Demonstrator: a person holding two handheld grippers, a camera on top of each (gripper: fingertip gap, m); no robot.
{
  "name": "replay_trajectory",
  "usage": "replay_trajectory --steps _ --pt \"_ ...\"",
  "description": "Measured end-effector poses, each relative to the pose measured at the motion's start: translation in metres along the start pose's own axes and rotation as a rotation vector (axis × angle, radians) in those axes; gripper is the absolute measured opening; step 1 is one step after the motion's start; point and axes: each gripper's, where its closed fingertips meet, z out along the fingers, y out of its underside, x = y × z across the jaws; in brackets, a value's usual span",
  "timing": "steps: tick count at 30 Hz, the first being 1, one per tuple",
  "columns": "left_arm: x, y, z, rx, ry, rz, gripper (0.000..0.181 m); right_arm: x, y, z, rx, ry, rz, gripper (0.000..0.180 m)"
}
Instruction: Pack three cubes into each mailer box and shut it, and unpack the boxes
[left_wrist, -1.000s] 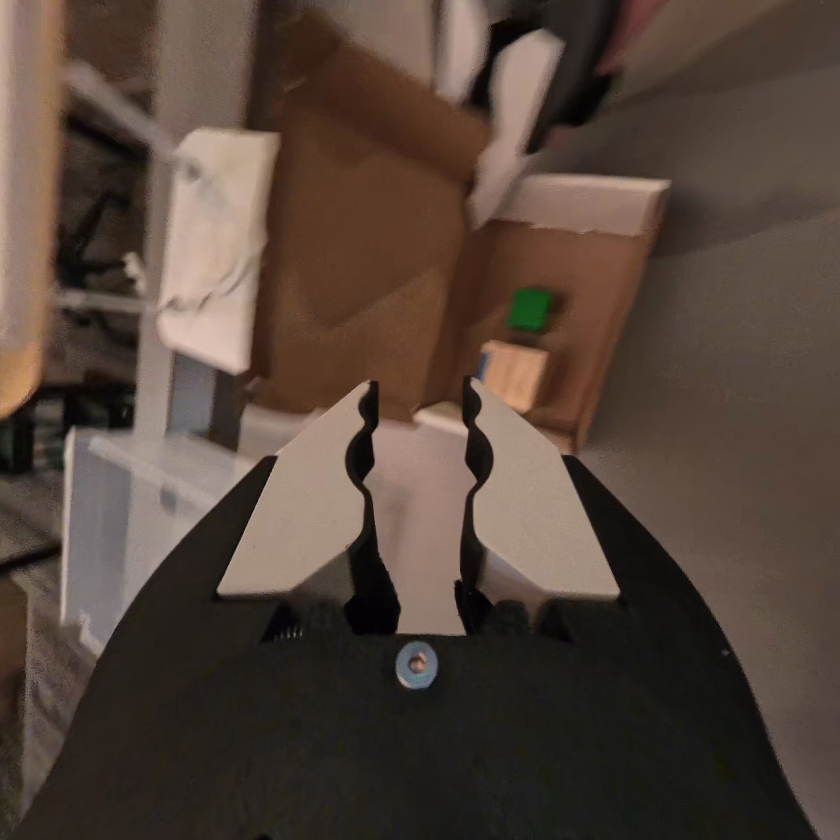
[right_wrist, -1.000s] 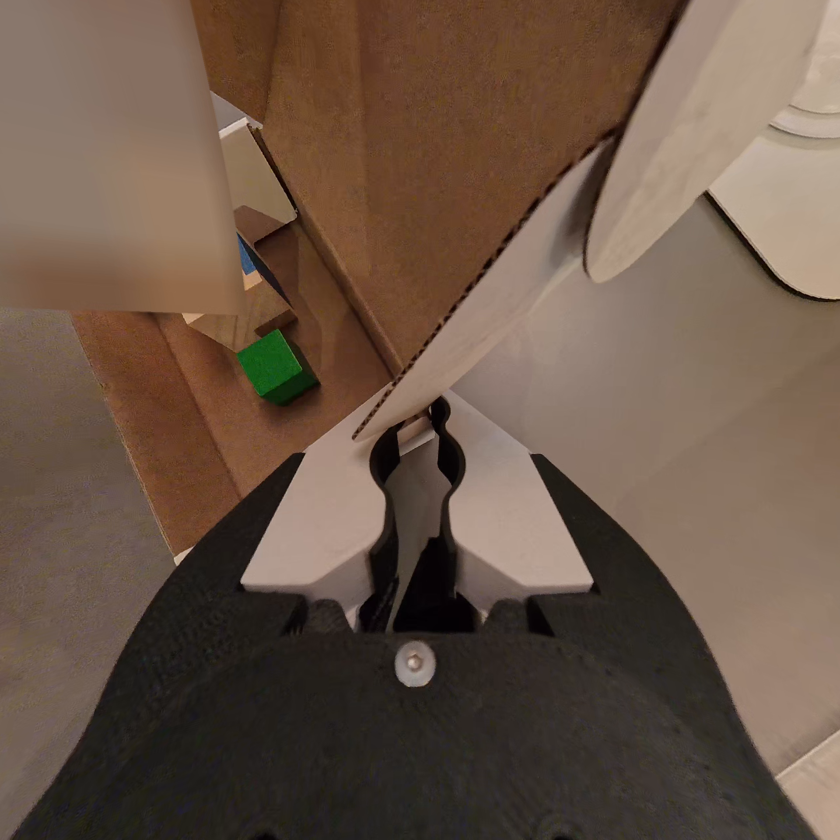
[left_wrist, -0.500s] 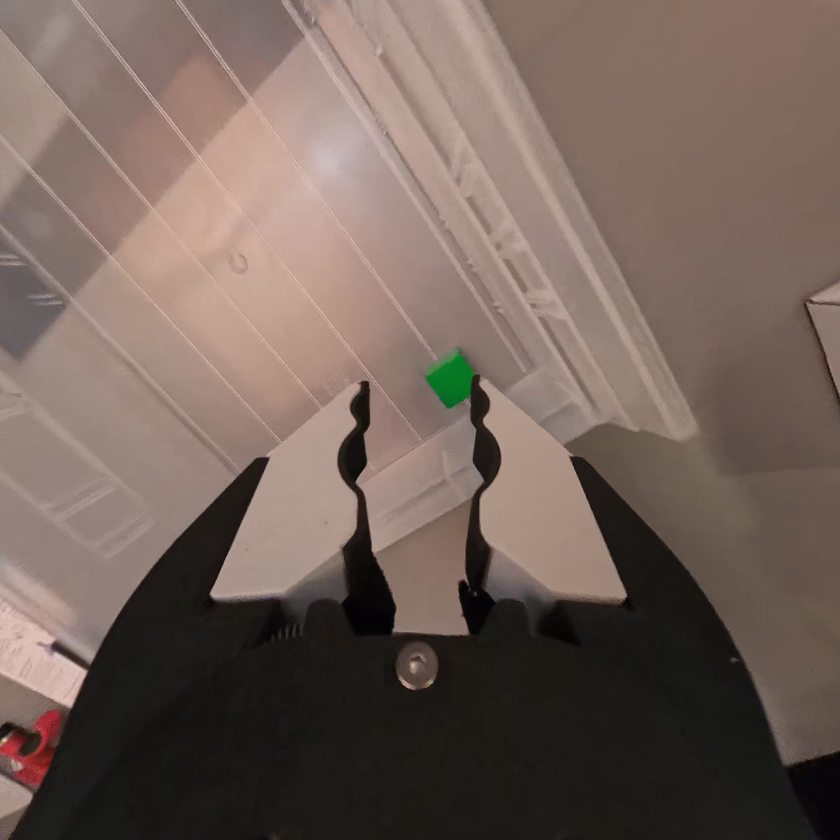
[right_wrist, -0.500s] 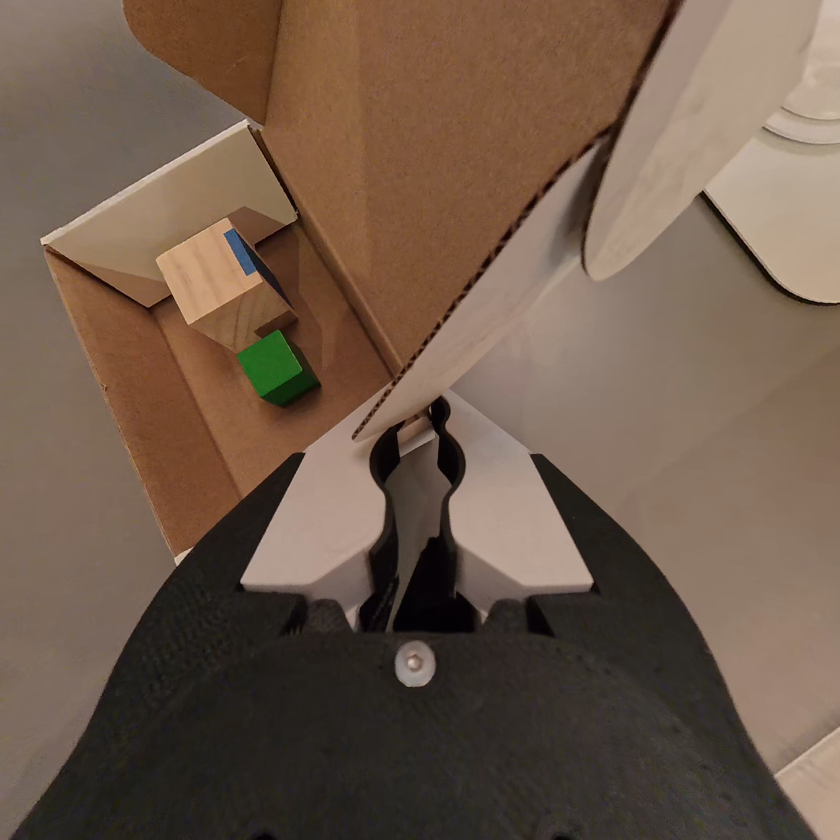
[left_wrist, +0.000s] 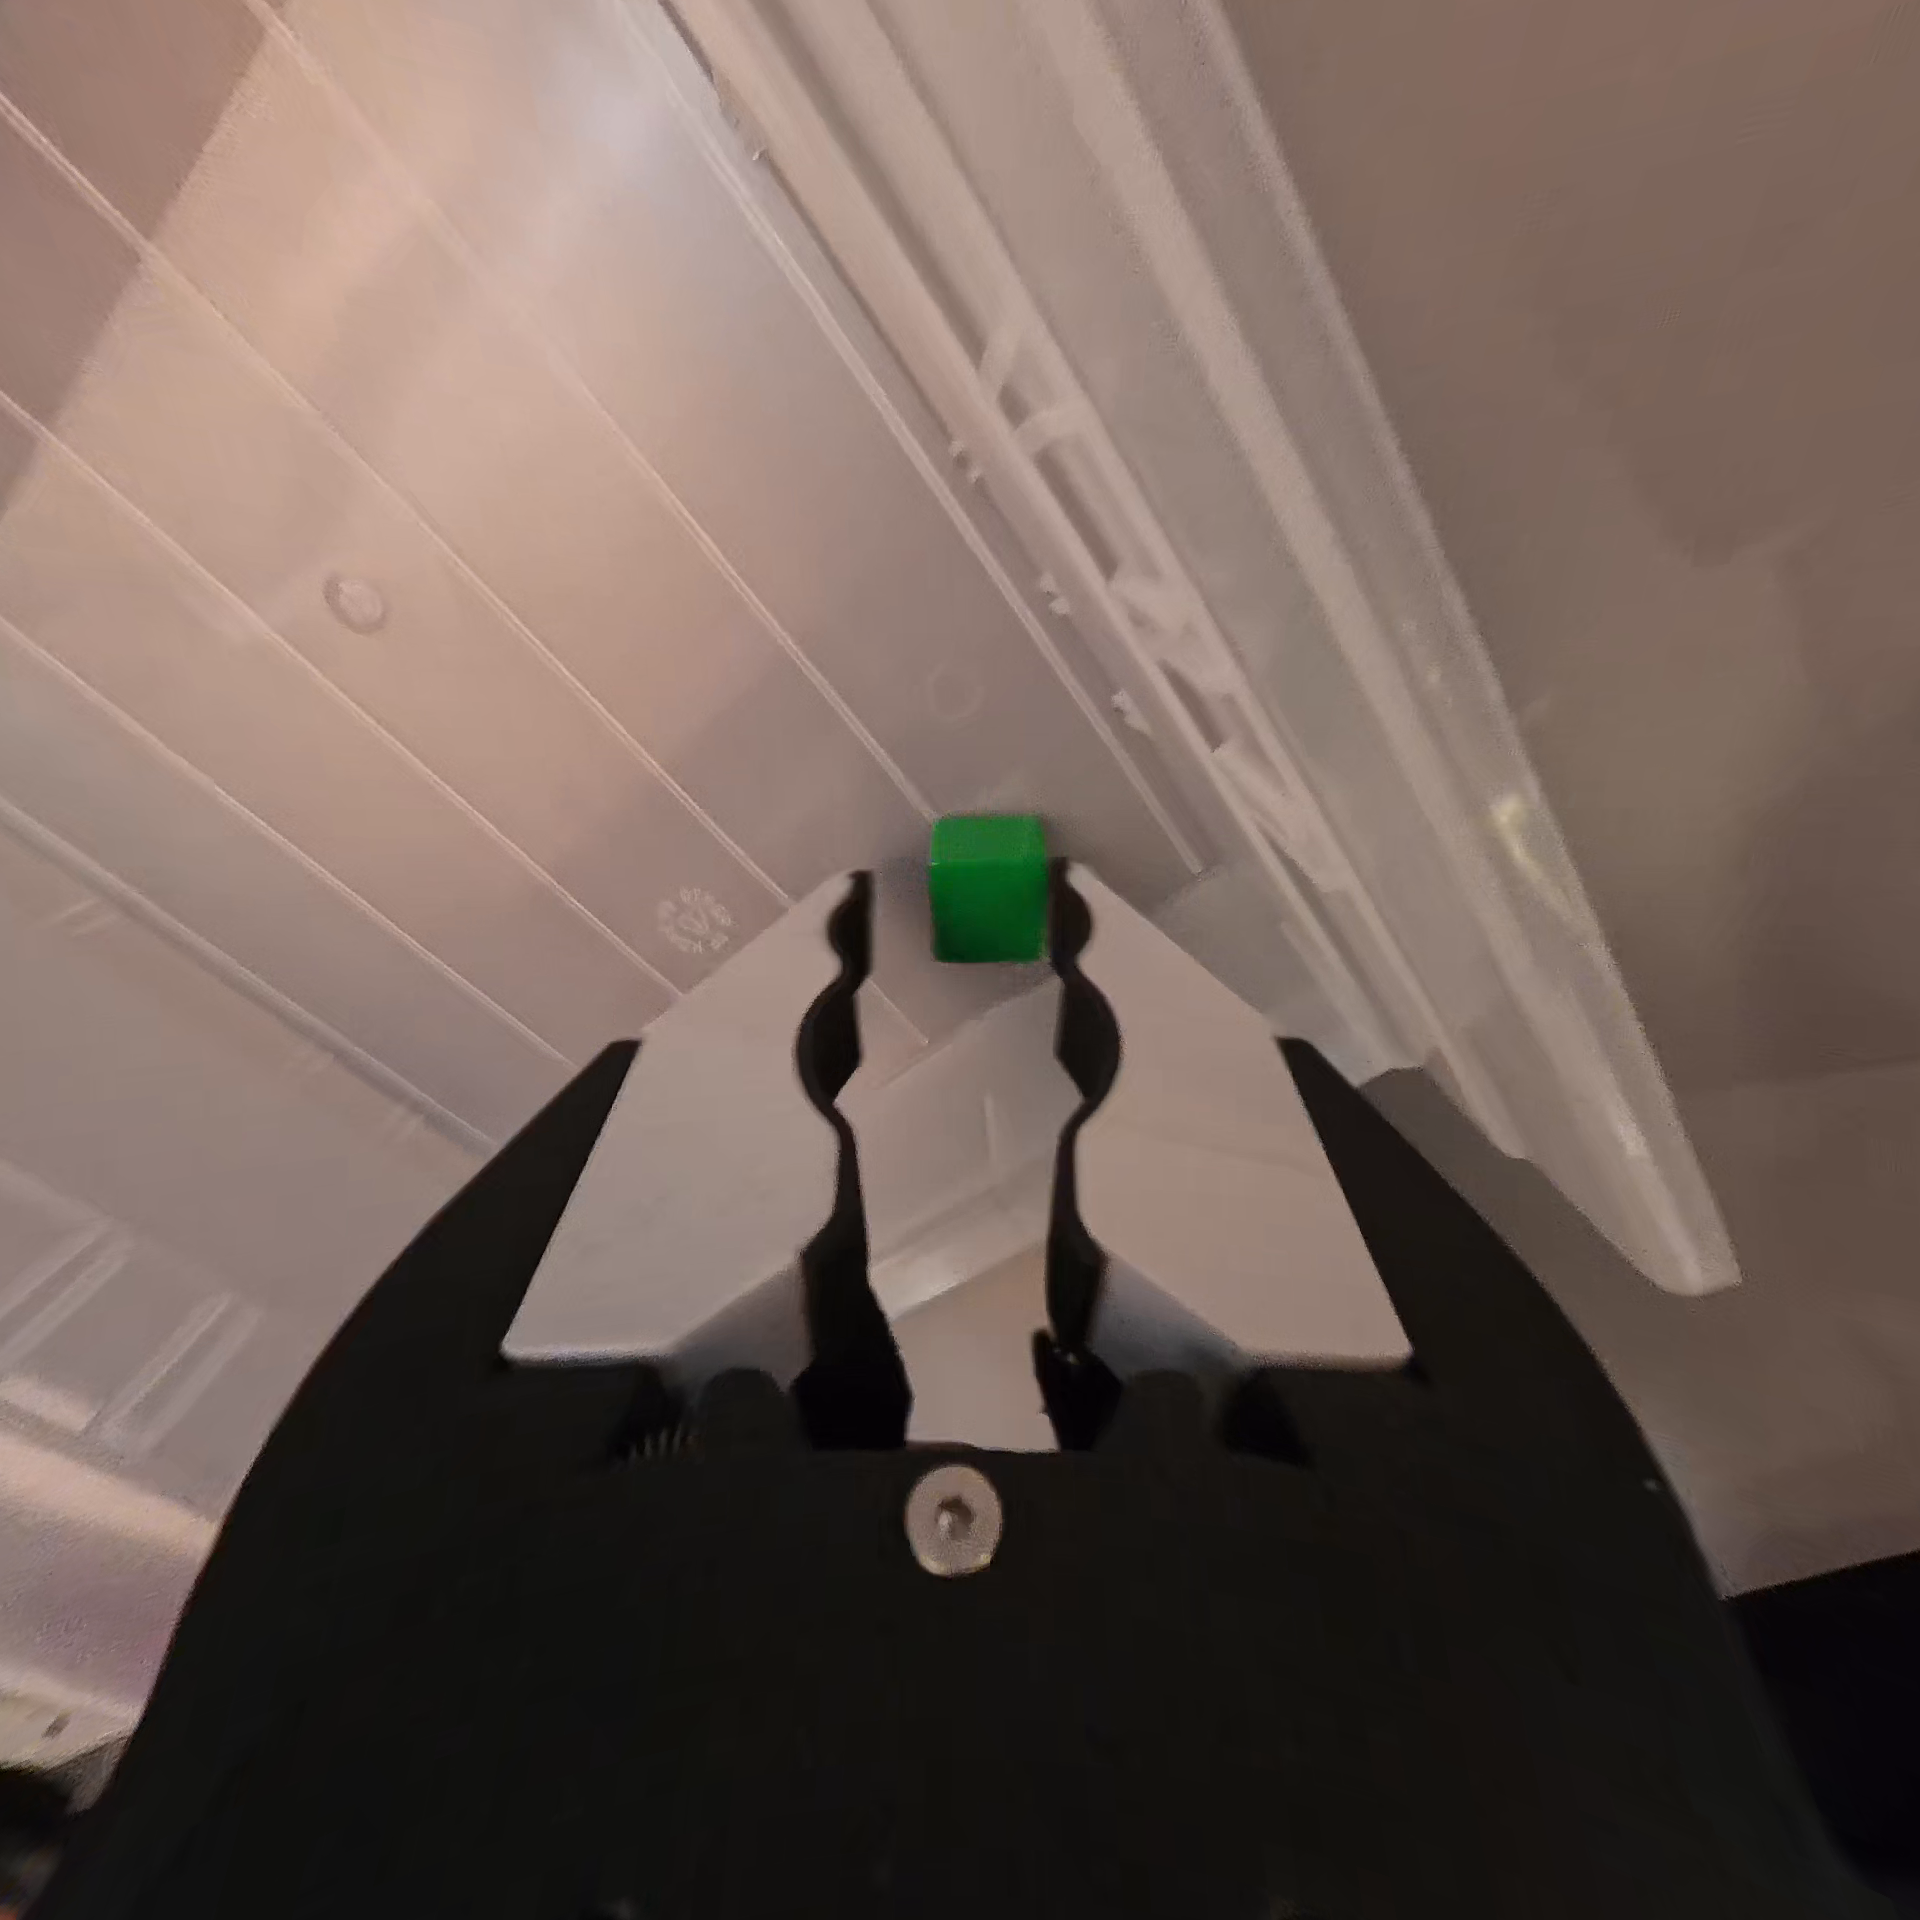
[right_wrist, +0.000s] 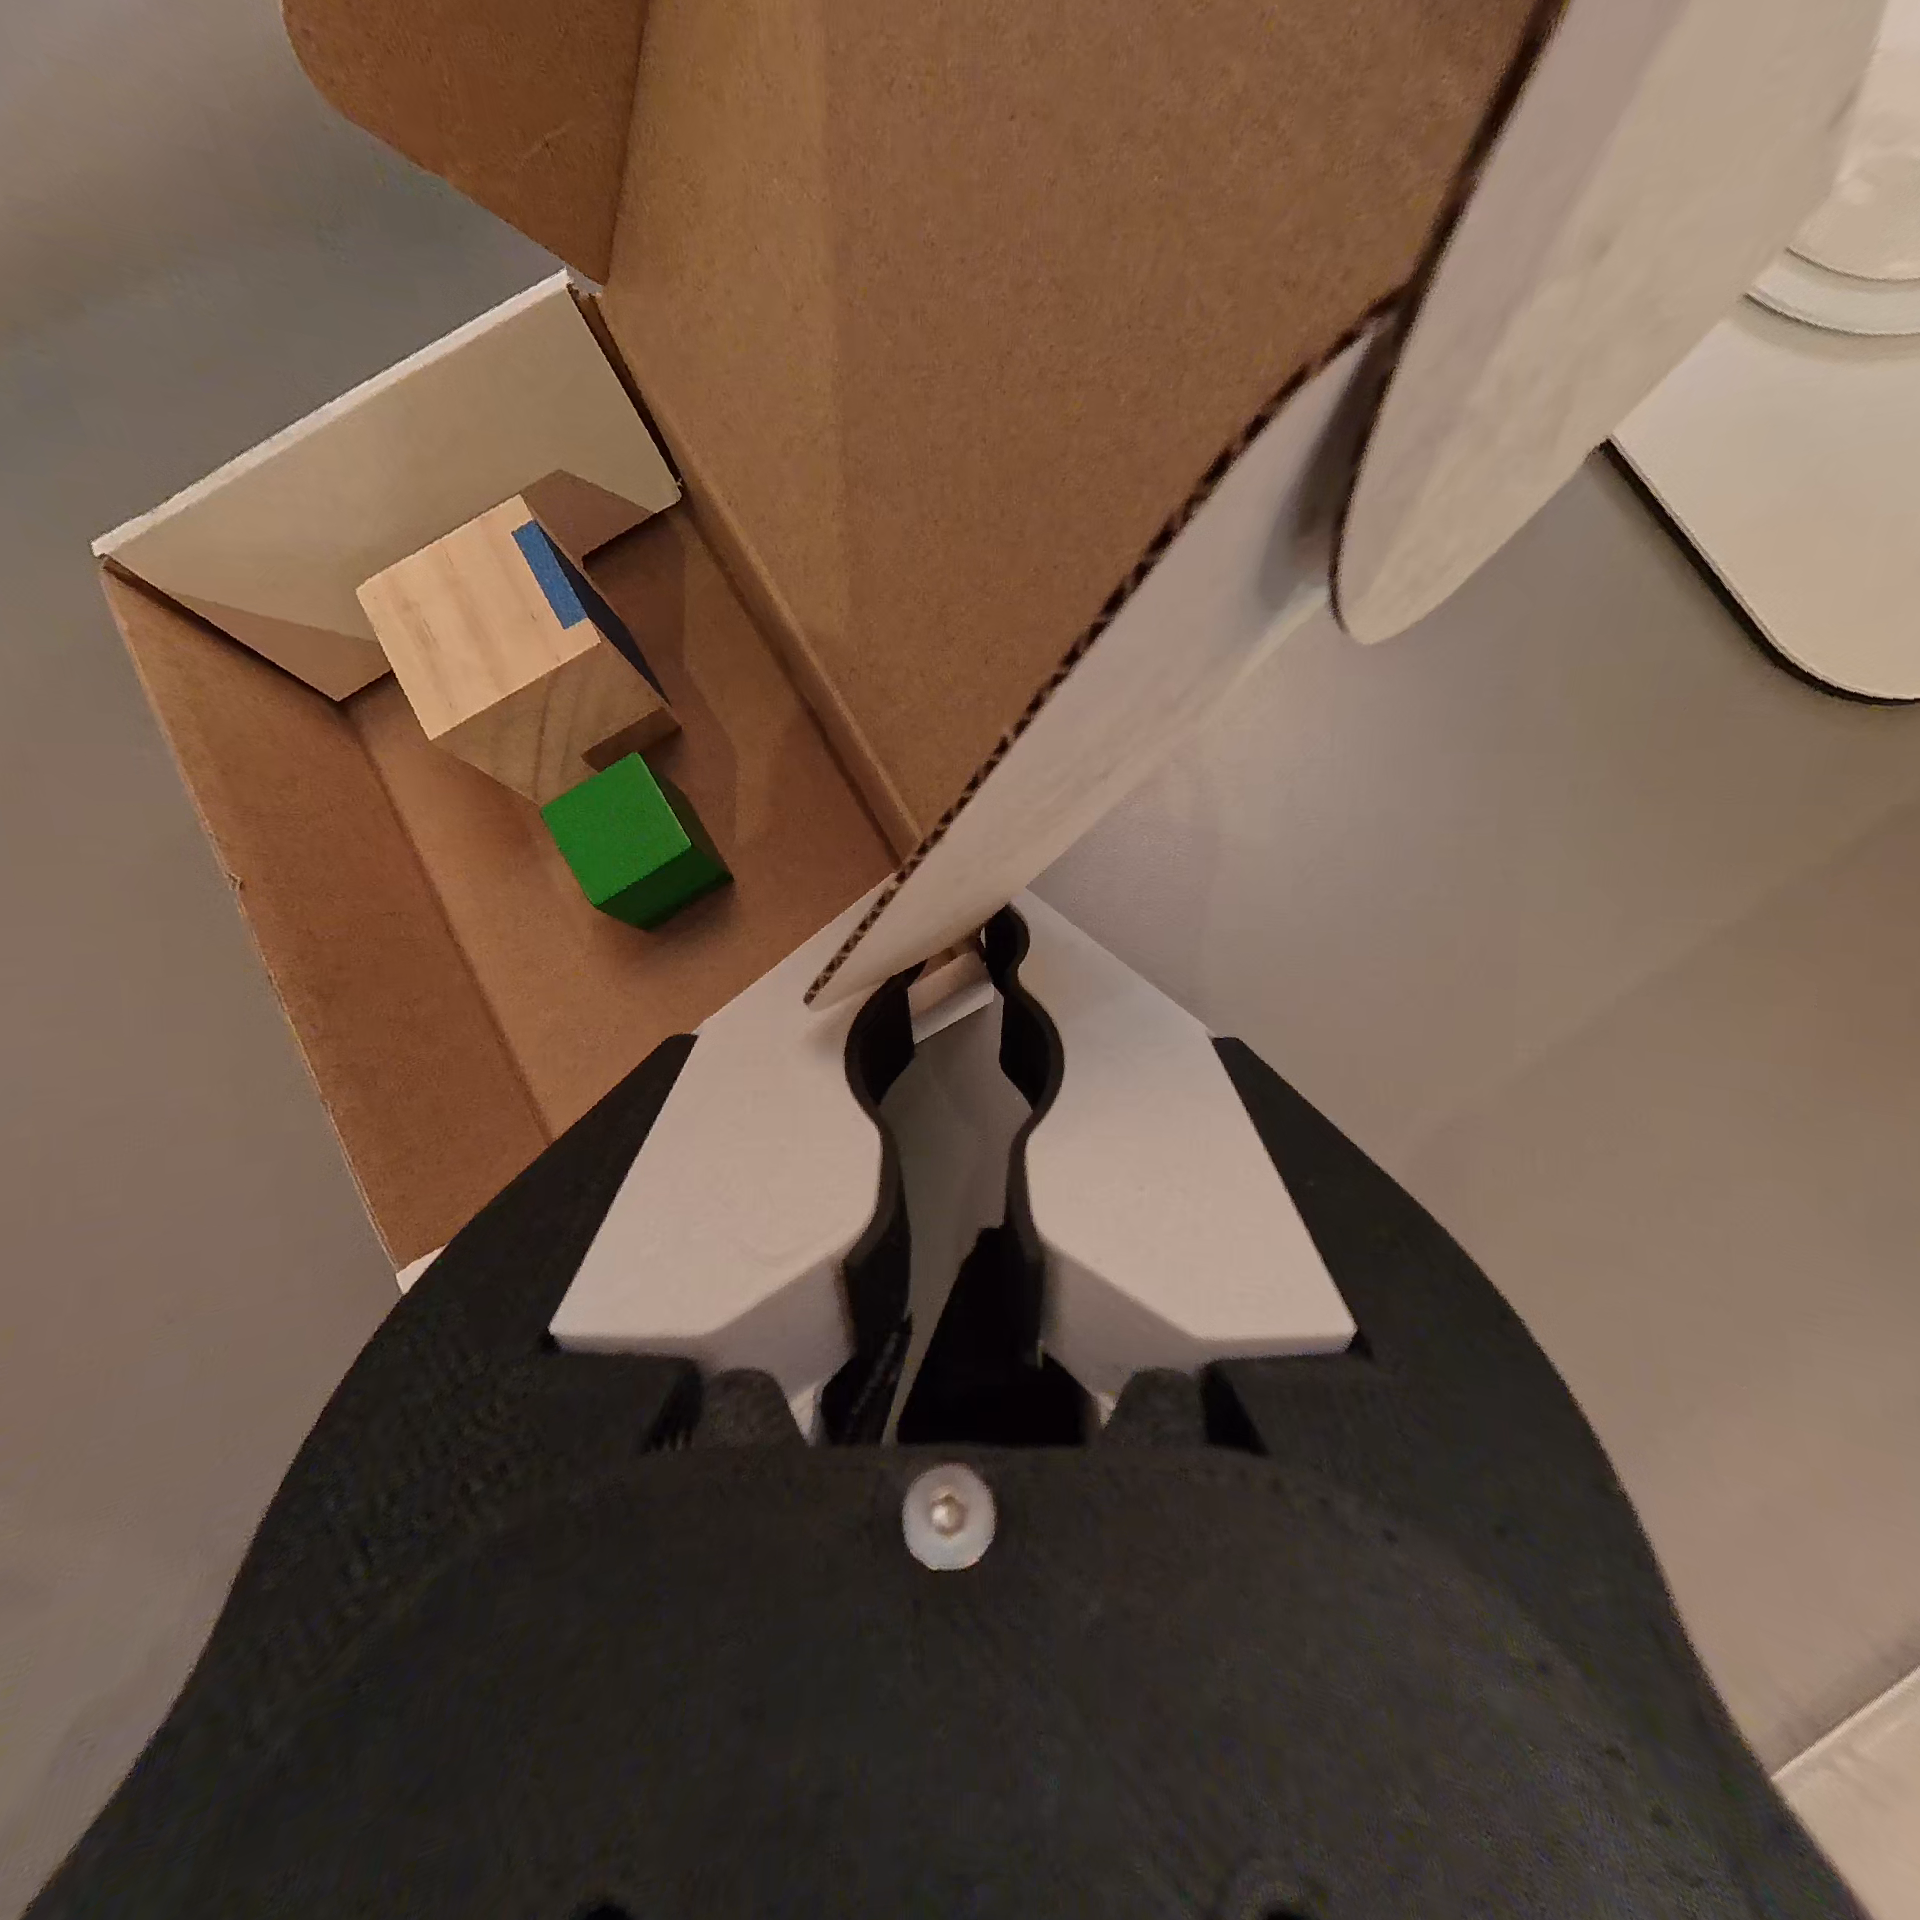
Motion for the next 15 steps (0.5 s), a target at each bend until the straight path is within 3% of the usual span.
replay_trajectory --steps 1,7,11,15 --pt "0.002 -0.005 0.0 0.031 0.016 -0.008 0.021 0.0 0.0 0.0 0.0 0.0 0.0 0.008" --pt "-0.001 -0.004 -0.012 0.065 -0.028 0.016 0.02 0.0 0.0 0.0 -0.001 0.003 -0.003 0.008" --pt "0.013 0.003 -0.066 0.218 -0.146 0.103 0.02 0.0 0.0 0.0 -0.001 0.003 -0.002 0.008" --pt "0.075 0.011 -0.124 0.39 -0.189 0.27 0.02 0.0 0.0 0.0 -0.001 0.003 -0.001 0.008"
